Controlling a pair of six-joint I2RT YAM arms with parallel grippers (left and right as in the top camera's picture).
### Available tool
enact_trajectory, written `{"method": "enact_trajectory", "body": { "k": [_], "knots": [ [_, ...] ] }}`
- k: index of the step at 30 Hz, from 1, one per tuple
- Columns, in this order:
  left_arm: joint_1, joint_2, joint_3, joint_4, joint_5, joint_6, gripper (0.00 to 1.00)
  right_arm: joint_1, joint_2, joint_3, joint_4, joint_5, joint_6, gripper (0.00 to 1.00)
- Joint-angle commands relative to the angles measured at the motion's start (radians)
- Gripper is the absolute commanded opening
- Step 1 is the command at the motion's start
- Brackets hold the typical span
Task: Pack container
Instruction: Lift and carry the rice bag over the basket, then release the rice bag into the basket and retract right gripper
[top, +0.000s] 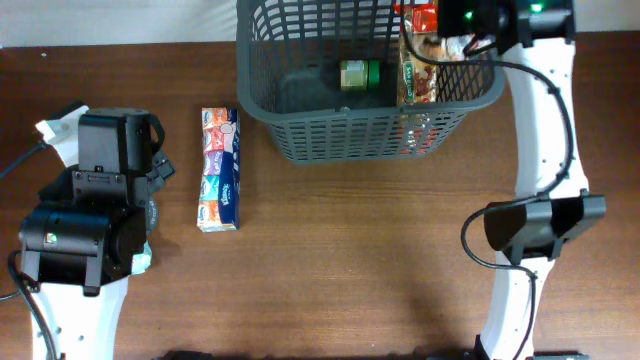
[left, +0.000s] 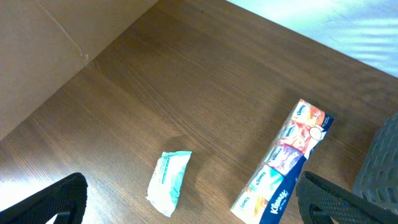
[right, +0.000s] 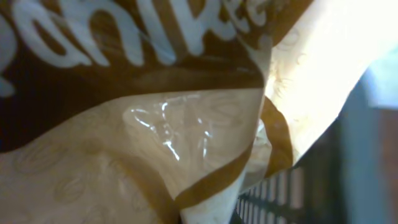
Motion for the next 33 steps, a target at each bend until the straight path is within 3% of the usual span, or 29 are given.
{"method": "enact_trajectory", "body": {
  "k": [1,9,18,19,21,23,25,28,33],
  "knots": [
    [0.004,-0.008,0.013,0.002,0.003,-0.006,1.0,0.028,-0.014,-0.048,0.014,0.008,-0.002,0.04],
    [0.004,-0.008,0.013,0.002,0.003,-0.006,0.99,0.06,-0.014,-0.122,0.029,0.008,-0.002,0.04],
    [0.004,-0.008,0.013,0.002,0.003,-0.006,1.0,0.063,0.024,-0.143,0.026,0.015,-0.001,0.11],
    [0.004,-0.008,0.013,0.002,0.003,-0.006,1.0,0.063,0.032,-0.143,0.024,0.014,-0.001,0.17],
    [0.004,-0.008,0.013,0.002,0.003,-0.006,1.0,0.064,0.043,-0.144,0.022,0.013,0.003,0.38],
    [0.004,-0.008,0.013,0.002,0.003,-0.006,1.0,0.064,0.048,-0.144,0.022,0.012,0.003,0.47],
    [0.004,-0.008,0.013,0.002,0.003,-0.006,1.0,0.063,0.048,-0.144,0.023,0.012,0.002,0.65],
    [0.004,-0.008,0.013,0.002,0.003,-0.006,1.0,0.061,0.047,-0.143,0.024,0.015,0.002,0.74],
    [0.004,-0.008,0.013,0.002,0.003,-0.006,1.0,0.061,0.036,-0.136,0.015,0.015,0.002,0.75]
  ]
}}
